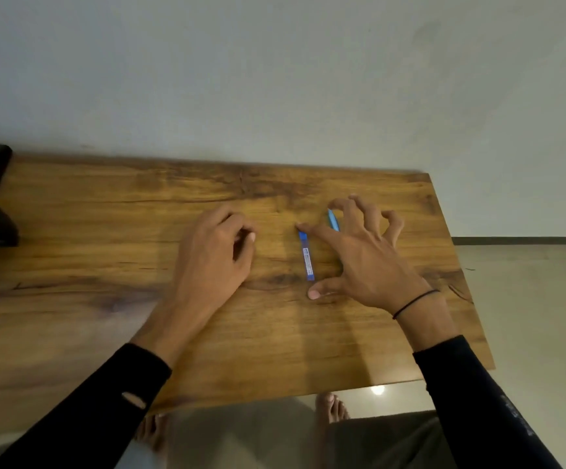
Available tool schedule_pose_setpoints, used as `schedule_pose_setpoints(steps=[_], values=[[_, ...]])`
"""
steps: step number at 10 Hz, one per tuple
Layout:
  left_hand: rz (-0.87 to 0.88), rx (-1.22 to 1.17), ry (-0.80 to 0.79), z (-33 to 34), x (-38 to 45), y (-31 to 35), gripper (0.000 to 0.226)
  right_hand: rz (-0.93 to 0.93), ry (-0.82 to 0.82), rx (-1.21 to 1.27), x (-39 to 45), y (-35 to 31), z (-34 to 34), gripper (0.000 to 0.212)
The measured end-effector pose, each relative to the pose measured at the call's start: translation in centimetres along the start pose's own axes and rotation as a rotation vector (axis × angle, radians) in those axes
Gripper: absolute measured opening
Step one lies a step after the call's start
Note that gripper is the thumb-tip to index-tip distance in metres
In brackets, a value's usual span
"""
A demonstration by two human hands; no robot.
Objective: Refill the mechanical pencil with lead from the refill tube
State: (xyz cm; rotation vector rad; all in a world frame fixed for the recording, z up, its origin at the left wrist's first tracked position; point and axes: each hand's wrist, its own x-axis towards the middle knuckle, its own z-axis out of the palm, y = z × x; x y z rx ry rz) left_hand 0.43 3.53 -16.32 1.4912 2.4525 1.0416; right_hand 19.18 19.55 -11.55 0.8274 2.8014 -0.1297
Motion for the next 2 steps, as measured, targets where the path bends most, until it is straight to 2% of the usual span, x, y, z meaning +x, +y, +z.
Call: schedule_pose_setpoints(steps=[1,2], values=[[0.013,0.074,0.003,0.2,-1.3,0.3,0.019,0.002,0.003,-0.031,-0.3,-0.8,-0.6,0.108],[-0.055,0.149,-0.142,-0.8,-1.9,1.5,0.032,0.051,-0.131,-0.036,0.4,-2.0,-2.5,0.116]])
